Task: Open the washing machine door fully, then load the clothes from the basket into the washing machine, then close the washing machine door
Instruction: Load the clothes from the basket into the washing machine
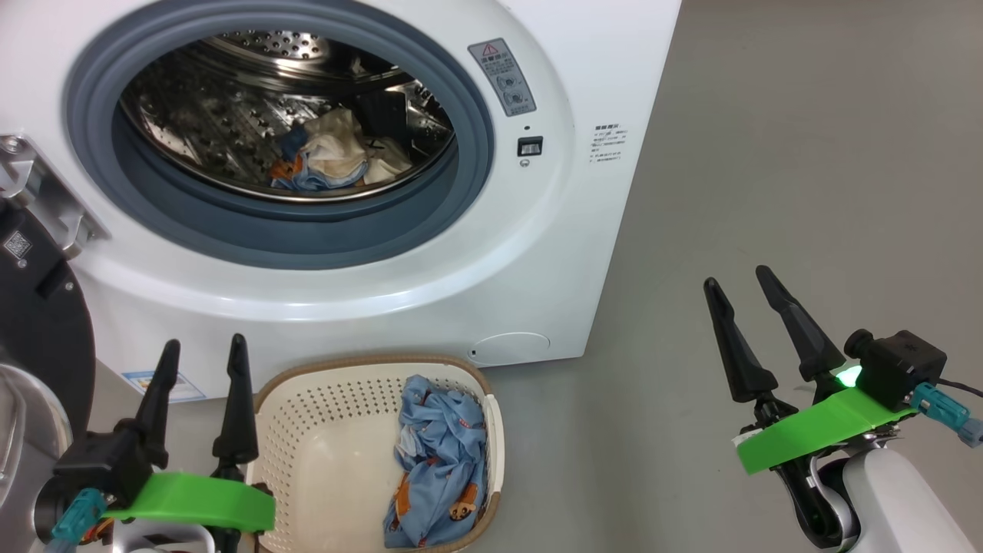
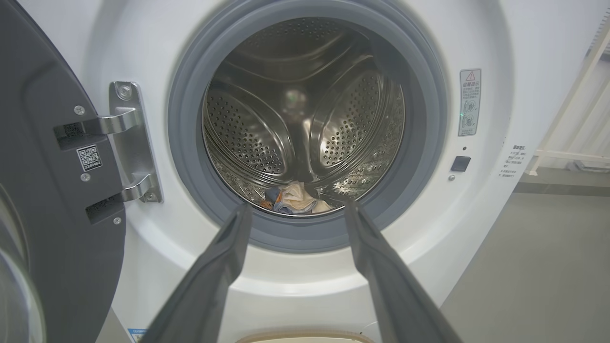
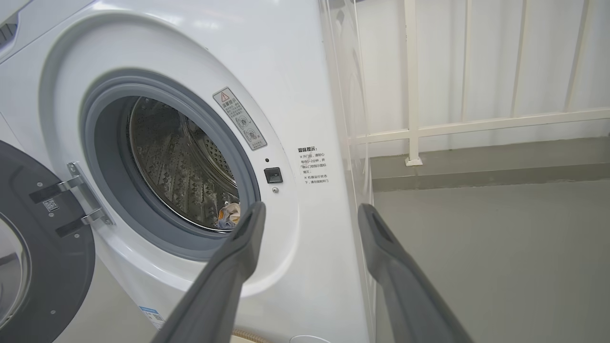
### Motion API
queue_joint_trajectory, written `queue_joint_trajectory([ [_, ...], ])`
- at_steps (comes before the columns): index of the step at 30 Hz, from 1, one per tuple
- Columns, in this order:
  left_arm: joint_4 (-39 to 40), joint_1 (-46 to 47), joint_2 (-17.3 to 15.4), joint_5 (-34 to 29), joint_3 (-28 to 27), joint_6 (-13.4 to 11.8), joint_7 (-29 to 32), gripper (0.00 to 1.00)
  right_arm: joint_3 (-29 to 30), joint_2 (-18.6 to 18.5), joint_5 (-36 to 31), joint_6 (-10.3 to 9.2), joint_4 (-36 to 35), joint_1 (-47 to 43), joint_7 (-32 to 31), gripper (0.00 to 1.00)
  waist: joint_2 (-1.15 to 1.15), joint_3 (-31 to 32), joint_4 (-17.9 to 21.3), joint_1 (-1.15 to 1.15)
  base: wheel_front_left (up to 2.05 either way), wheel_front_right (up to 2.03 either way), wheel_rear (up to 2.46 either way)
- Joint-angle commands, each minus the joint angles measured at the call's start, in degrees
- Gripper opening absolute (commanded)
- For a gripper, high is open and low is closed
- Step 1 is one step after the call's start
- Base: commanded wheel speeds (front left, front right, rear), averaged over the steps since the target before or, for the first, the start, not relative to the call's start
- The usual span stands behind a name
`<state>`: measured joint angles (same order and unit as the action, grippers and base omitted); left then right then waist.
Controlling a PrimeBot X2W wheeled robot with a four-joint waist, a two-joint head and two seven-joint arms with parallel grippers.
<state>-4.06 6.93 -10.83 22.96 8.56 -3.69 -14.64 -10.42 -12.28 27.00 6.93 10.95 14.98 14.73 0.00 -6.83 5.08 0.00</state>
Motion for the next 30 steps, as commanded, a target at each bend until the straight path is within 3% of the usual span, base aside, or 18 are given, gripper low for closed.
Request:
queue_joint_trajectory([
  [1, 1.62, 0.36, -0.91, -0.51, -2.40, 0.36, -0.36, 1.00, -1.23, -0.42, 0.47, 0.56, -1.20, -0.48, 0.27, 1.00, 0.00, -0.04, 0.03, 0.00, 0.00, 0.00, 0.00],
  [30, -0.03, 1.84, 0.22, -0.96, -3.46, 2.39, -0.36, 1.00, -0.33, 0.17, -0.17, 0.56, -1.58, 0.32, 0.27, 1.00, 0.00, -3.13, 0.87, 0.00, 0.00, 0.00, 0.00],
])
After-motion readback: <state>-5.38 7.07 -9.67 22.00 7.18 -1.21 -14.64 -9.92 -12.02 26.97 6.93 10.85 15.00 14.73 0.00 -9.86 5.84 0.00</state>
